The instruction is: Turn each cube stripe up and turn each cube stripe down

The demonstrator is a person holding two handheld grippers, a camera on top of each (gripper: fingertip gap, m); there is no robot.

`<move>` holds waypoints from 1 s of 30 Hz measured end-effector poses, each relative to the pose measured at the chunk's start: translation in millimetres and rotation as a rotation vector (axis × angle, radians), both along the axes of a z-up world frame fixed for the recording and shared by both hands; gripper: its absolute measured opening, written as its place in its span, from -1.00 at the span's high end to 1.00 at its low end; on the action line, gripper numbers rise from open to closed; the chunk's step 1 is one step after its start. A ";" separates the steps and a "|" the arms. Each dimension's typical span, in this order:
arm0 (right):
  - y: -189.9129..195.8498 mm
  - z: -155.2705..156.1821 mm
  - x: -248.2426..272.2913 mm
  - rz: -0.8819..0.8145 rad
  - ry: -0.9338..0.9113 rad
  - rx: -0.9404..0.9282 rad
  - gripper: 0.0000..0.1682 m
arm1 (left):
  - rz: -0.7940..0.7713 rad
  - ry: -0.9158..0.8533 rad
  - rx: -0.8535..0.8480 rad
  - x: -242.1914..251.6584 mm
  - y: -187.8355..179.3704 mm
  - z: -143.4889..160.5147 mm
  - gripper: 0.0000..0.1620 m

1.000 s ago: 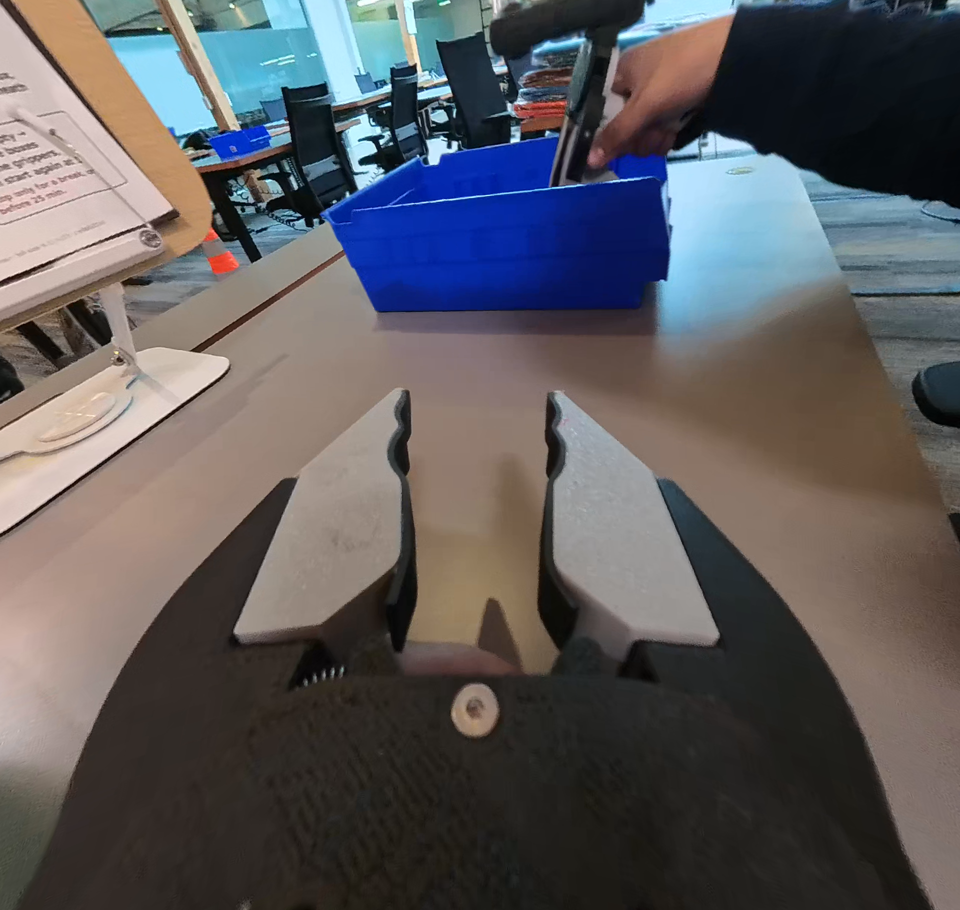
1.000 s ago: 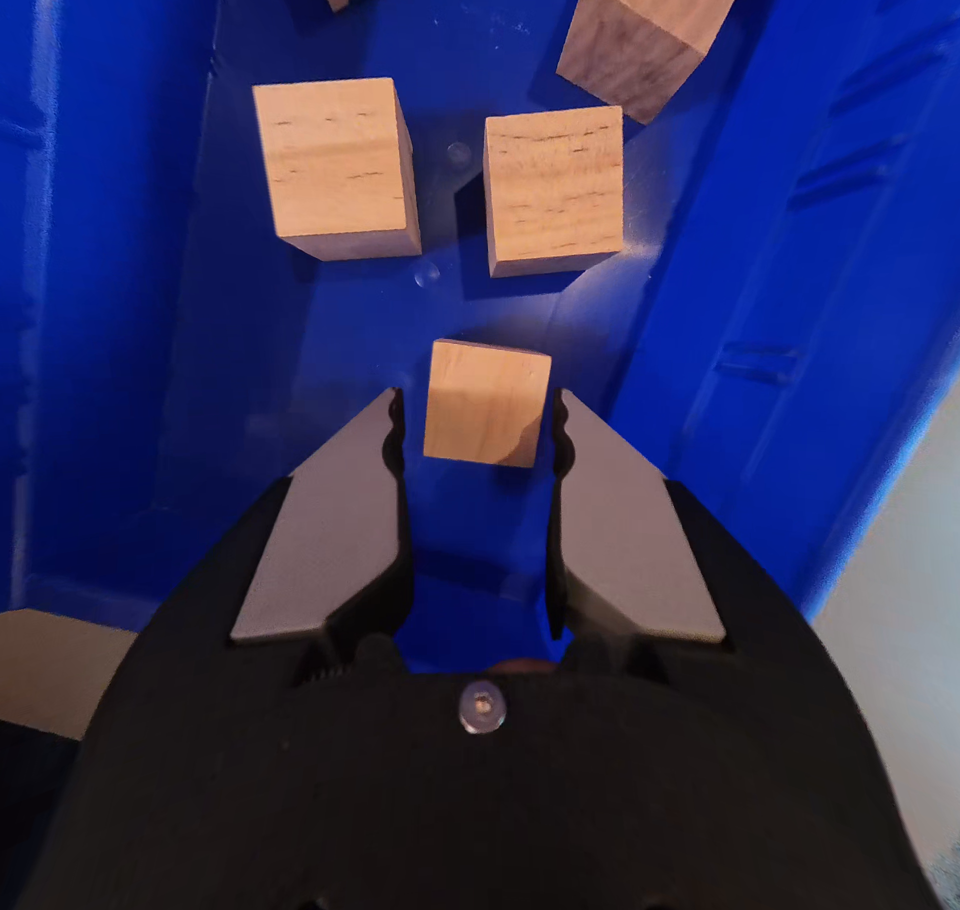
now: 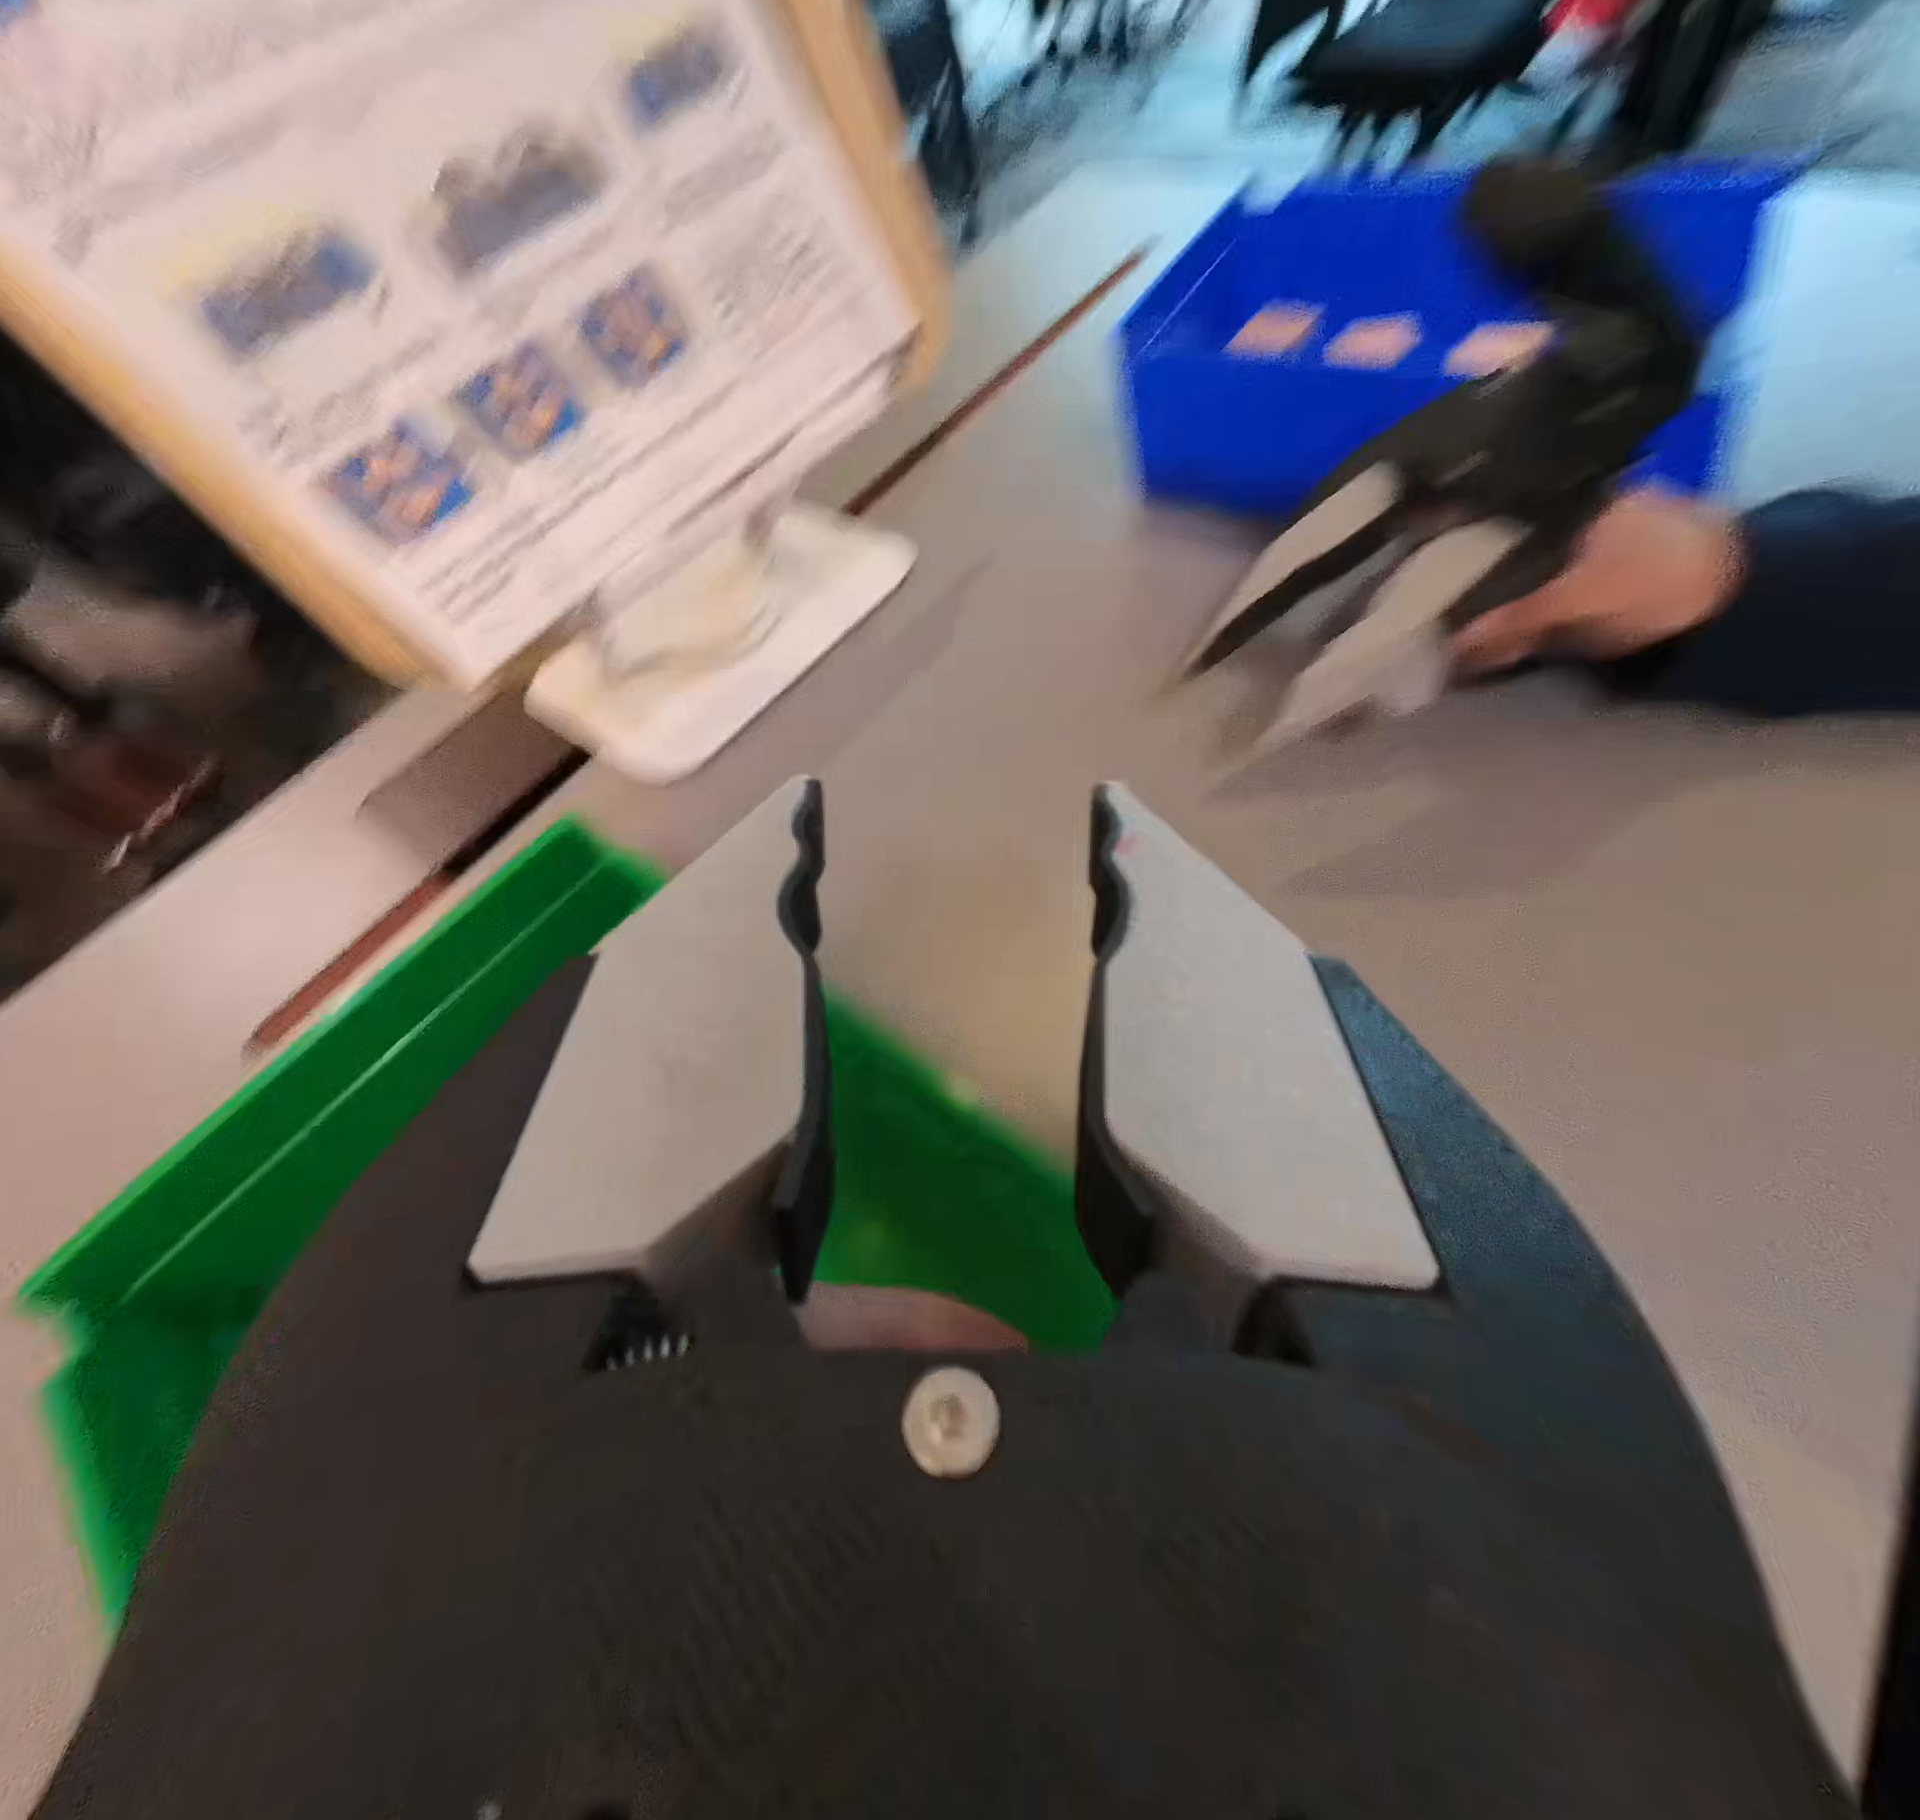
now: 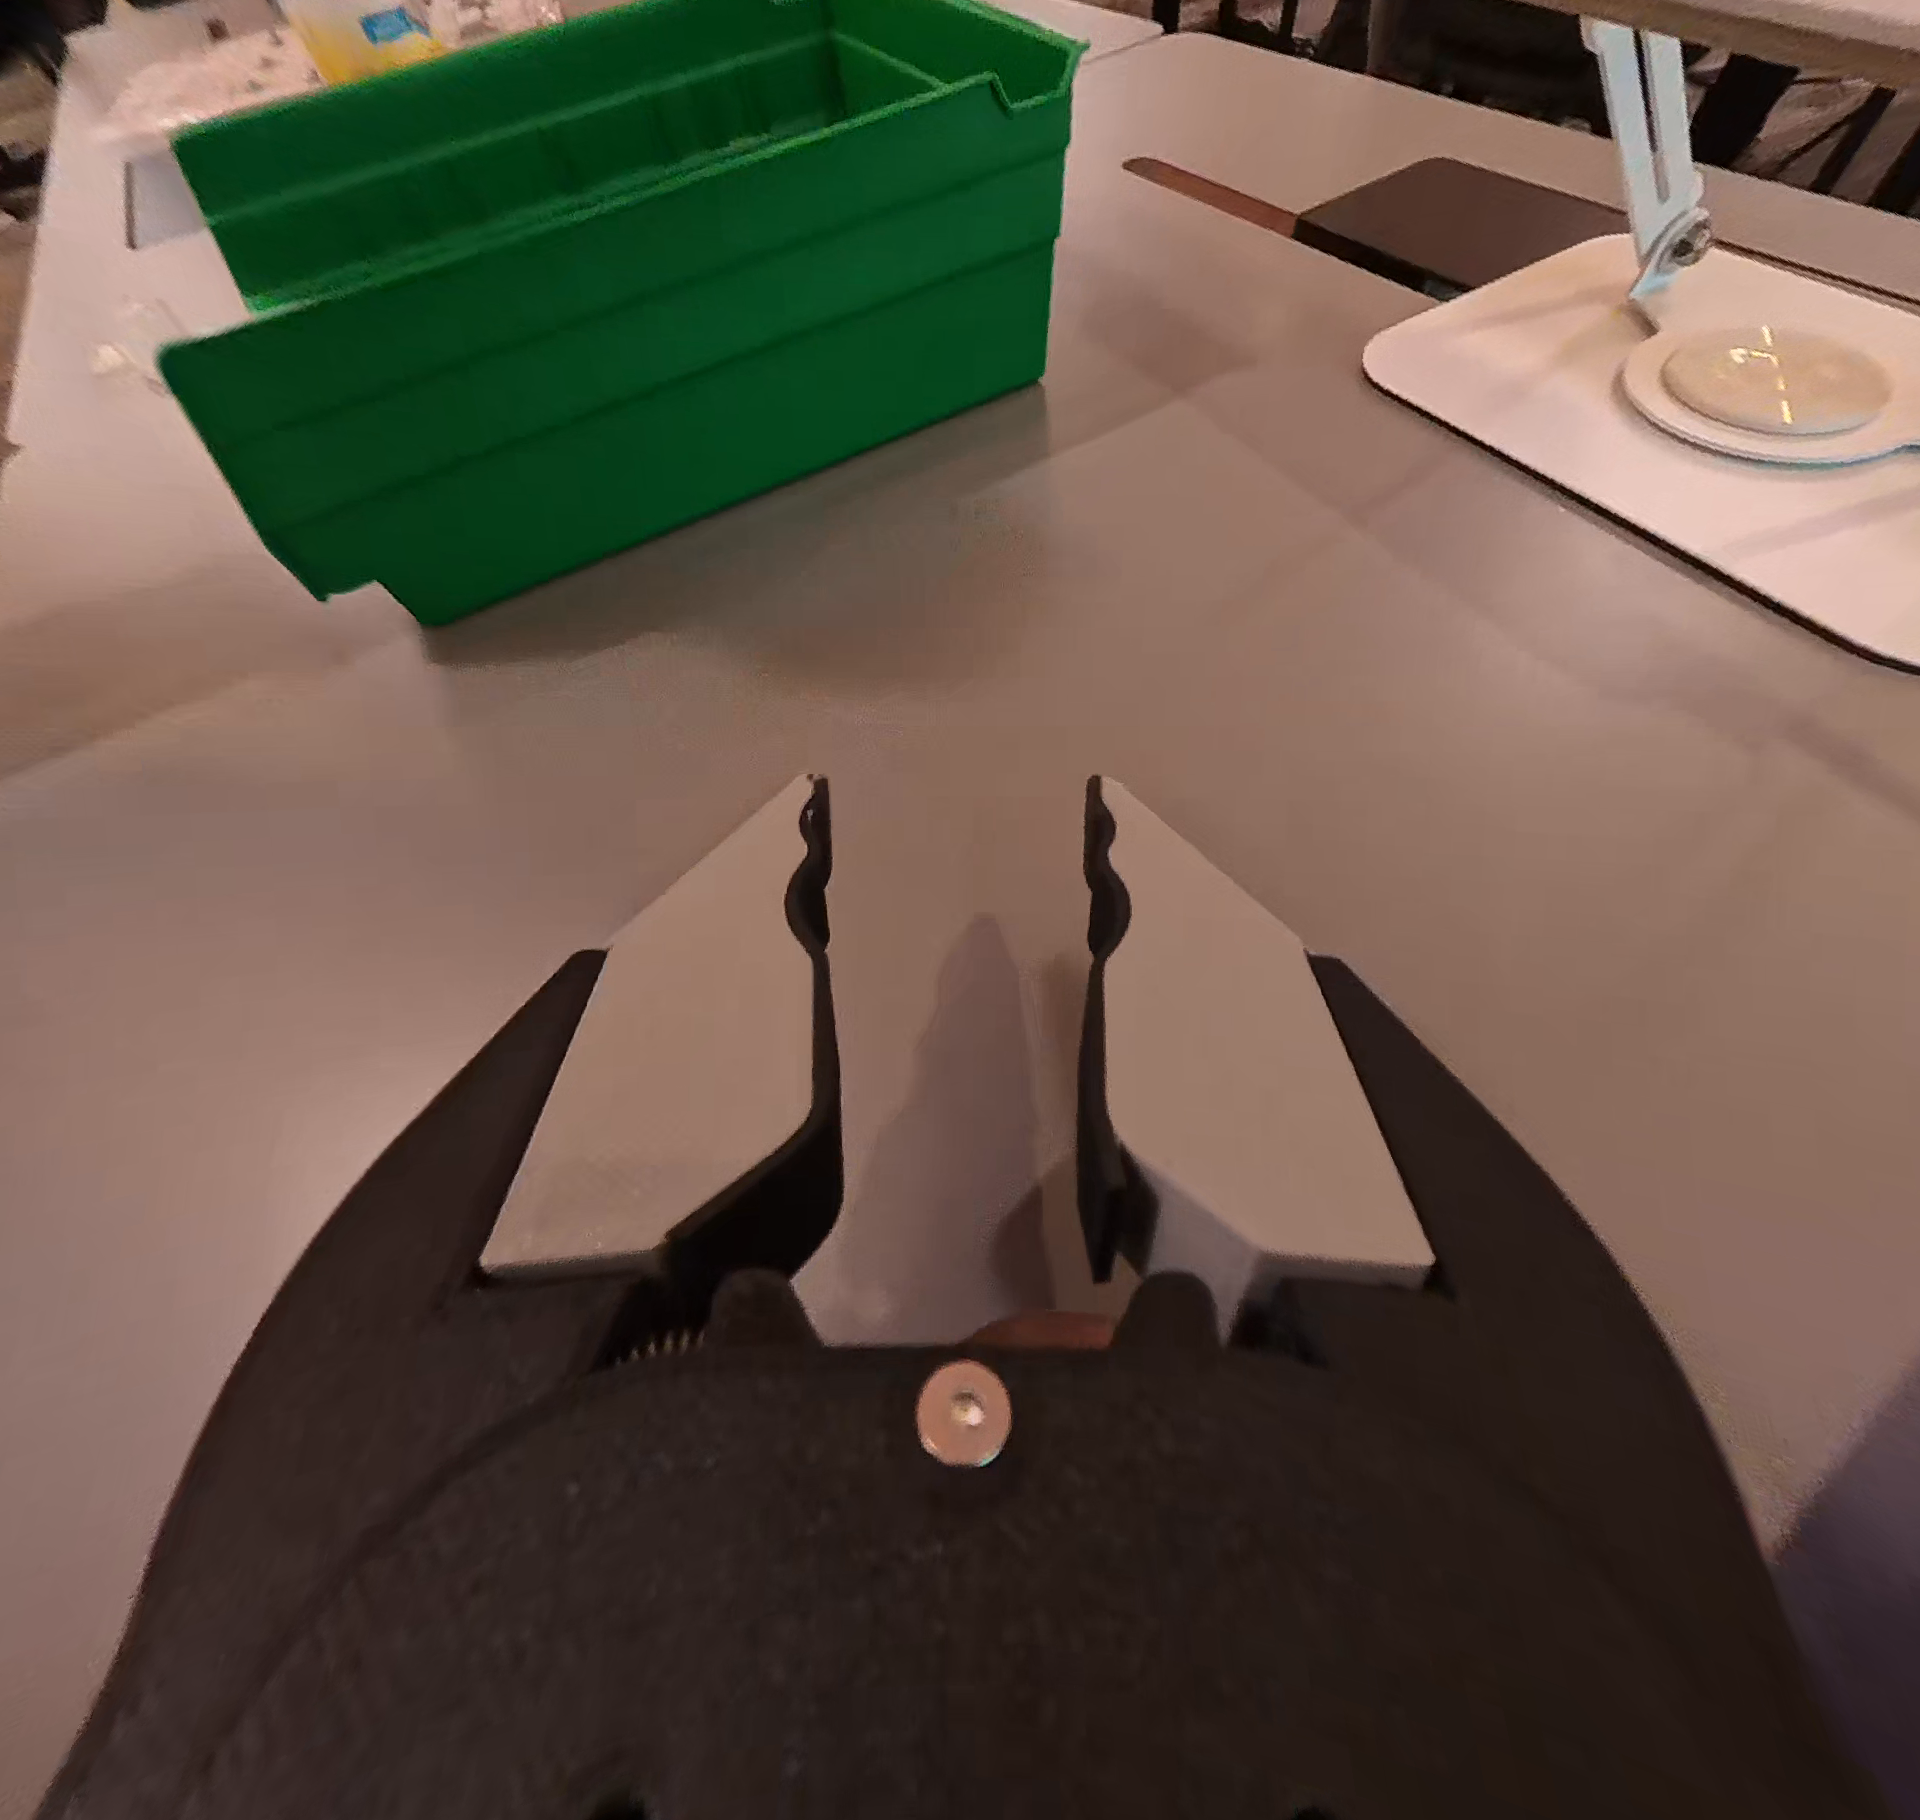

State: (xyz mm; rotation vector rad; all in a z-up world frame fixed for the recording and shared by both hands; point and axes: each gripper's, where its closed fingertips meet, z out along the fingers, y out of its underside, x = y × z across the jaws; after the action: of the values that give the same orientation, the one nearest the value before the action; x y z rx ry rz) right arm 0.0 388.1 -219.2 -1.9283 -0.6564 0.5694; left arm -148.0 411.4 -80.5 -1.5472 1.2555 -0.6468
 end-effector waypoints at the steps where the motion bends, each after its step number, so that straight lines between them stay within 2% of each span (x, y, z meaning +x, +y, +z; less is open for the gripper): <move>1: -1.3 2.4 -1.8 0.005 0.002 0.006 0.45 | 0.063 0.076 -0.028 -13.1 28.0 -14.6 0.33; 4: -3.9 4.7 -3.1 0.009 -0.046 0.043 0.46 | 0.185 0.305 -0.094 -41.5 92.8 -66.3 0.25; 7: -5.8 1.8 -5.6 0.014 -0.083 0.055 0.46 | 0.163 0.500 -0.092 -50.8 126.2 -112.7 0.20; 10: -10.1 0.0 -14.0 0.042 -0.067 0.041 0.46 | 0.119 0.624 -0.090 -53.9 147.1 -140.7 0.20; 14: -11.6 -0.8 -16.2 0.051 -0.093 0.051 0.46 | 0.027 0.718 -0.150 -50.6 153.4 -166.1 0.21; 16: -12.9 0.3 -17.2 0.059 -0.083 0.046 0.46 | -0.001 0.800 -0.183 -54.3 153.2 -183.3 0.24; 18: -12.6 2.5 -16.2 0.056 -0.070 0.049 0.47 | 0.001 0.856 -0.177 -57.5 159.3 -193.1 0.38; 20: -12.2 2.8 -14.4 0.052 -0.064 0.044 0.47 | -0.020 0.850 -0.185 -54.2 158.1 -192.0 0.41; 24: -12.6 2.9 -13.3 0.055 -0.040 0.026 0.47 | -0.032 0.783 -0.051 -56.5 152.7 -170.9 0.42; 28: -19.9 10.0 -21.9 0.114 0.025 0.015 0.45 | -0.013 0.576 0.161 -46.4 135.4 -100.7 0.42; 30: -29.7 17.5 -31.4 0.191 0.088 0.004 0.42 | -0.072 0.429 0.271 -25.2 102.9 -57.9 0.42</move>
State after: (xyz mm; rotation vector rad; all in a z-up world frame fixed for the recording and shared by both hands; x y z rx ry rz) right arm -31.4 358.4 -201.6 -1.8368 -0.7891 0.7671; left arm -173.2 514.3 -138.4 -1.4592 1.6495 -0.1757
